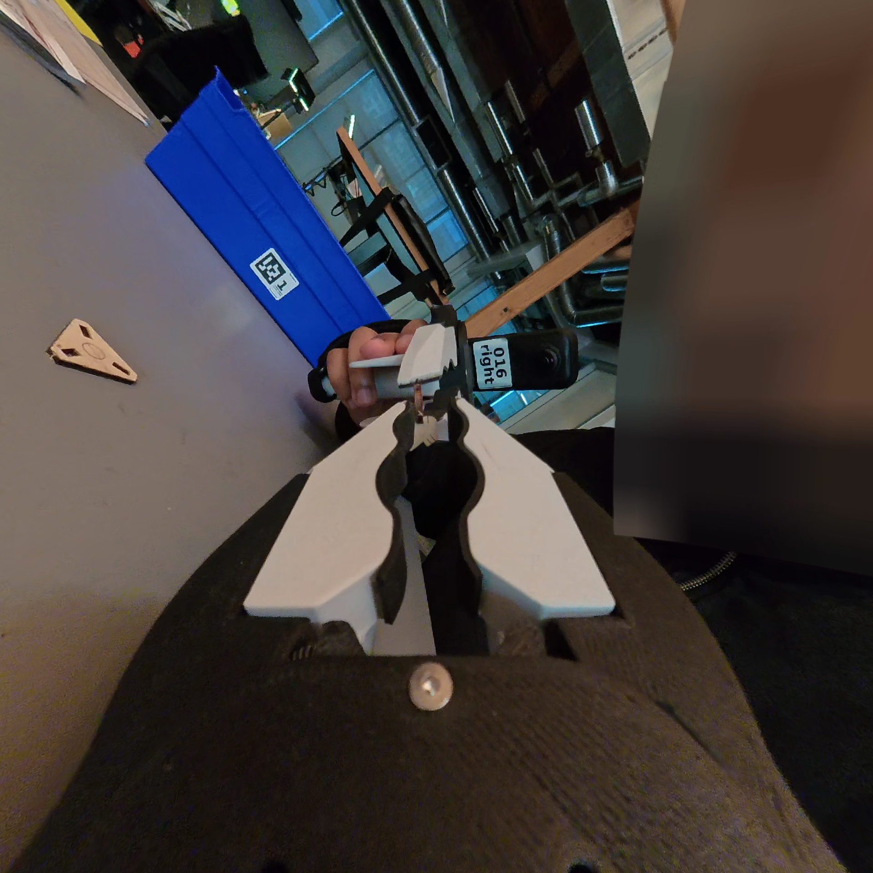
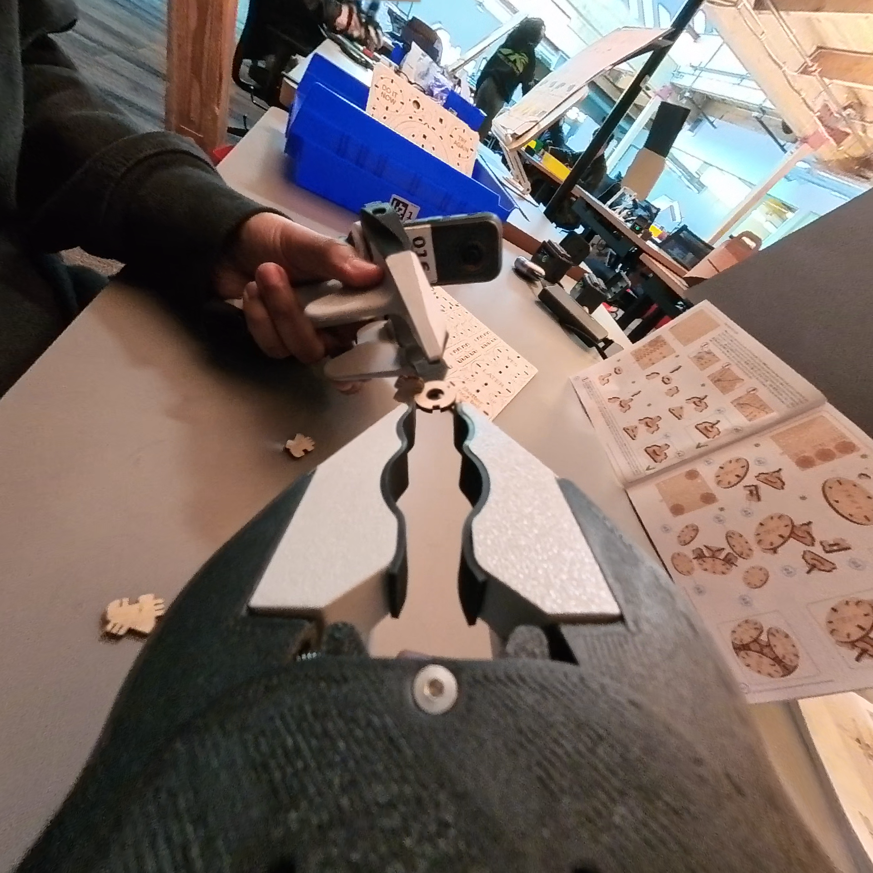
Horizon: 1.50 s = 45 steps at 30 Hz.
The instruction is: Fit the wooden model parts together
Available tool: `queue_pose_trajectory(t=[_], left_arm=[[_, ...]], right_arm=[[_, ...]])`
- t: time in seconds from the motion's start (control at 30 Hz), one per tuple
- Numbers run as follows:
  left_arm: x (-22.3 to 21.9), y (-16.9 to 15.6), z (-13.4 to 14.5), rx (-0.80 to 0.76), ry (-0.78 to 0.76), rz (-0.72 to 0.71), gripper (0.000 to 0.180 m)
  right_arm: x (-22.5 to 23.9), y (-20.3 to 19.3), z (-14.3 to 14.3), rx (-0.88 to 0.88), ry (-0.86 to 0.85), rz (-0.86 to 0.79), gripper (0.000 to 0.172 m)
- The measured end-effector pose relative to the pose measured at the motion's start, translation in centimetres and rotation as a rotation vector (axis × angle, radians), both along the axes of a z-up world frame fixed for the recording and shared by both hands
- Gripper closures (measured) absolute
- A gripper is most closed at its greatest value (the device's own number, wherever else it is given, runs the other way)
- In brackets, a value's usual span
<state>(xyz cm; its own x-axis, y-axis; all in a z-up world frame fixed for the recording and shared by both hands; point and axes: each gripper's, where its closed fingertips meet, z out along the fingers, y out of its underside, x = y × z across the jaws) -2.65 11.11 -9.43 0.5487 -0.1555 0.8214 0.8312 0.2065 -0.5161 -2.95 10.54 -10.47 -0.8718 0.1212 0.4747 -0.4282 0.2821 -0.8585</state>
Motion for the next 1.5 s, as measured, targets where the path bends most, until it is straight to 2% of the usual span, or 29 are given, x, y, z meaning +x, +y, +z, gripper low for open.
queue_pose_trajectory(t=[0.13,0.4,0.47,0.8,0.87,1.0,1.13,1.23,1.33,1.4,1.43,1.5], left_arm=[[0.1,0.2,-0.3,-0.016,-0.008,-0.009,0.179],[0.4,0.5,-0.6,-0.047,-0.004,-0.035,0.176],[0.4,0.6,-0.7,-0.06,0.01,-0.017,0.18],[0.1,0.3,-0.5,-0.036,-0.009,-0.013,0.18],[-0.4,-0.3,-0.1,0.01,-0.038,0.01,0.18],[-0.6,-0.7,0.3,0.032,-0.01,0.035,0.18],[0.0,-0.6,0.4,-0.058,0.152,0.078,0.18],[0.1,-1.1,1.5,-0.032,0.231,0.122,0.18],[0.0,-2.1,2.6,0.0,0.291,0.184,0.18],[0.3,-2.7,3.2,0.012,0.339,0.221,0.18],[0.7,-2.8,3.5,0.02,0.361,0.225,0.18],[1.6,-2.6,3.7,0.017,0.395,0.212,0.18]], right_arm=[[0.6,-0.2,-0.3,0.02,0.018,0.029,0.159],[0.5,0.0,-0.4,0.036,0.024,0.026,0.158],[0.6,0.0,-0.4,0.034,0.021,0.03,0.158],[0.4,0.1,-0.3,0.026,0.025,0.022,0.159],[-0.2,0.3,-0.4,0.033,0.032,-0.005,0.151],[-1.8,1.2,-1.2,0.081,-0.089,-0.051,0.108],[-1.9,1.9,-0.2,0.044,-0.096,-0.049,0.123],[-1.4,2.0,0.0,-0.002,-0.163,-0.062,0.129],[0.5,2.5,-1.6,0.017,-0.359,-0.092,0.131],[3.8,3.1,-2.7,0.066,-0.518,-0.04,0.151],[5.3,3.6,-3.3,0.098,-0.586,-0.029,0.153],[7.5,4.7,-4.7,0.168,-0.685,-0.062,0.148]])
